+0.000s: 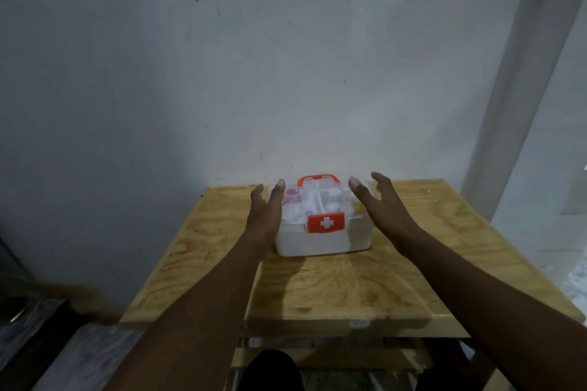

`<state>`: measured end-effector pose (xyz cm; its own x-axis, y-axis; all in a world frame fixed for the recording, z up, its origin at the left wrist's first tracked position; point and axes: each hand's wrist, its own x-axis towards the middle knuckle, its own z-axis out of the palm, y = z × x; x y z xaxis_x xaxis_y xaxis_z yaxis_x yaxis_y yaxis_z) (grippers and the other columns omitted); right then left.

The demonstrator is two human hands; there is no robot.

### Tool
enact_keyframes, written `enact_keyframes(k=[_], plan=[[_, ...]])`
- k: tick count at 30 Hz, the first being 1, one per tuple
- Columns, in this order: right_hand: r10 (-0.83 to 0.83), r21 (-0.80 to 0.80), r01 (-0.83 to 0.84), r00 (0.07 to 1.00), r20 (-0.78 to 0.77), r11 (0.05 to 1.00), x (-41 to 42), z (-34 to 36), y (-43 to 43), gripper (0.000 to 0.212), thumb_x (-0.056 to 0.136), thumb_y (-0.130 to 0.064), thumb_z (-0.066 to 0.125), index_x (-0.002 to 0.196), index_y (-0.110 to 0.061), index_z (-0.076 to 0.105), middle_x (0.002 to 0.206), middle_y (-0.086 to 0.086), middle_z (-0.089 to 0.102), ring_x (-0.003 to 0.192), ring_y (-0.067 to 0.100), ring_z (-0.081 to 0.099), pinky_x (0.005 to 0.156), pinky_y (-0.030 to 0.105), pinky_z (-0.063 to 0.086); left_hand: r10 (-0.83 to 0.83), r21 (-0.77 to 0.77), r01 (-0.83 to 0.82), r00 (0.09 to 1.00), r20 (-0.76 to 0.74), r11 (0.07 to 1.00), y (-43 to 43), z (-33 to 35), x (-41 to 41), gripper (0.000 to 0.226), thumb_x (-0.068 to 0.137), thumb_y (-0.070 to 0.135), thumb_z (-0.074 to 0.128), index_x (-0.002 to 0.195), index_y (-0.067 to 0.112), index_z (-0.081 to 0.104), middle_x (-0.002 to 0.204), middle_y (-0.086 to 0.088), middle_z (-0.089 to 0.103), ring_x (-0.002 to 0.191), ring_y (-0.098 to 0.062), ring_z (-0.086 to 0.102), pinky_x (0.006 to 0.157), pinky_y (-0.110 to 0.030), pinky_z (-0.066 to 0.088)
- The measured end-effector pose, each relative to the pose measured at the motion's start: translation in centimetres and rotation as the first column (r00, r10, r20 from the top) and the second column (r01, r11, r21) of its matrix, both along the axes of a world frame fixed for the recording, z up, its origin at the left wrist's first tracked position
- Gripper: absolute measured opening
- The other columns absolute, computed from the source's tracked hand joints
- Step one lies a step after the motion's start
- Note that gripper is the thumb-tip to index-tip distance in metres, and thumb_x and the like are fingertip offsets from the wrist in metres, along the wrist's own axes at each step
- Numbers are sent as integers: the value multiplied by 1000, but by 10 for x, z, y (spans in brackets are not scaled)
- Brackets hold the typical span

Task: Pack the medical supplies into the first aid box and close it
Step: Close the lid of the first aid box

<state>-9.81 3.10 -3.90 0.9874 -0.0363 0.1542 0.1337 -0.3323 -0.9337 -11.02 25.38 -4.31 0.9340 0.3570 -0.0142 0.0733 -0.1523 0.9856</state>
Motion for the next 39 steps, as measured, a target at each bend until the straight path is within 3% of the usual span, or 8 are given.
enact_keyframes(k=[8, 17, 21, 24, 27, 30, 33, 39], plan=[[-92, 99, 95, 995, -36, 990, 3, -1, -10, 87, 74, -74, 60, 143, -22, 47, 144, 3, 53, 125, 25, 53, 100, 54, 50, 14, 6, -13, 1000, -19, 1000, -29, 6, -2, 95, 70, 82, 49, 148, 29, 38, 144, -6, 54, 119, -31, 61, 95, -51, 56], [-217, 29, 218, 975, -43, 975, 7, -1, -73, 112, 52, -96, 52, 139, -26, 51, 143, 3, 55, 125, 28, 56, 99, 57, 50, -125, 70, 128, 991, -37, 989, -84, 7, 16, 87, 86, 74, 49, 154, 25, 30, 157, -7, 41, 135, -31, 48, 108, -50, 45], [-207, 10, 207, 978, 18, 978, -4, -1, -75, 82, 77, -78, 53, 138, -22, 52, 138, 3, 58, 120, 24, 58, 102, 51, 49, -132, 85, 136, 990, -44, 987, -93, 0, 15, 85, 88, 74, 47, 155, 25, 28, 157, -6, 41, 136, -31, 47, 109, -48, 44], [-242, -87, 248, 968, 71, 965, -4, -6, -71, 76, 90, -66, 46, 150, -21, 36, 154, 7, 43, 138, 29, 44, 113, 49, 37, -125, 229, 117, 992, 23, 966, -93, -2, 9, 81, 92, 73, 37, 157, 26, 24, 162, -5, 33, 144, -29, 38, 114, -47, 37], [-250, -313, 401, 869, 427, 861, -10, -10, -69, 70, 98, -57, 40, 154, -17, 28, 161, 9, 31, 149, 27, 28, 119, 48, 24, -128, 632, -92, 948, 293, 770, -84, -6, 2, 75, 96, 68, 28, 158, 27, 24, 167, -2, 22, 154, -23, 20, 122, -49, 25], [-75, -420, 489, 714, 696, 765, -12, -14, -71, 67, 98, -47, 41, 154, -13, 29, 163, 12, 27, 152, 26, 21, 122, 47, 19, -295, 798, -259, 832, 471, 544, -75, -8, 5, 68, 98, 56, 33, 157, 22, 30, 167, -6, 22, 155, -24, 14, 124, -47, 16], [62, -498, 503, 657, 752, 706, -15, -18, -69, 70, 96, -44, 42, 155, -11, 26, 164, 12, 21, 154, 27, 15, 123, 52, 16, -458, 874, -322, 755, 469, 364, -73, -10, 3, 67, 98, 48, 39, 158, 18, 29, 168, -11, 17, 156, -29, 9, 124, -51, 12], [177, -658, 523, 694, 697, 542, -17, -34, -69, 74, 98, -52, 31, 157, -10, 19, 166, 12, 15, 154, 27, 11, 123, 55, 10, -554, 924, -327, 740, 381, 199, -78, -29, 2, 69, 99, 48, 40, 160, 20, 22, 169, -12, 12, 156, -31, 6, 122, -58, 15]])
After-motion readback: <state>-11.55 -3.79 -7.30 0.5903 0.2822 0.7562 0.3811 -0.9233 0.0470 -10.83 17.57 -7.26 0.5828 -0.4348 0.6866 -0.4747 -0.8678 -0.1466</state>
